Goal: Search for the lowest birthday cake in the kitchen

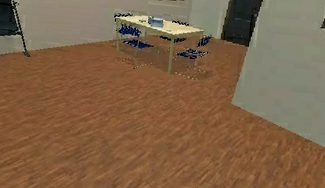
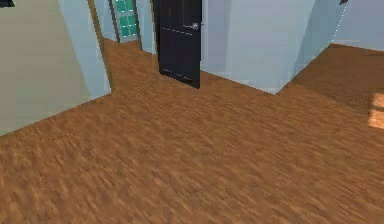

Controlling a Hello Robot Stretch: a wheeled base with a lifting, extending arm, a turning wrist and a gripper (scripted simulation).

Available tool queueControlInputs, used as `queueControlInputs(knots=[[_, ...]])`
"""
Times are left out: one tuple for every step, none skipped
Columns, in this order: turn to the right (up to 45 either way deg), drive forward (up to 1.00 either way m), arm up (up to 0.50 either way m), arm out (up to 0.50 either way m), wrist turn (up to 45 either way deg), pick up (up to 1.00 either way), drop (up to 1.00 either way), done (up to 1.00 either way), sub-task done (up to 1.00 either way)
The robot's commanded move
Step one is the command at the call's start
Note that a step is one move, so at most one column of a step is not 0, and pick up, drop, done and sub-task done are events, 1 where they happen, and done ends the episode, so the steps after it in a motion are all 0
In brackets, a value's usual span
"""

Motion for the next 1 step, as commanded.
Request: queueControlInputs(knots=[[0.0,1.0,0.0,0.0,0.0,0.0,0.0,0.0,0.0]])
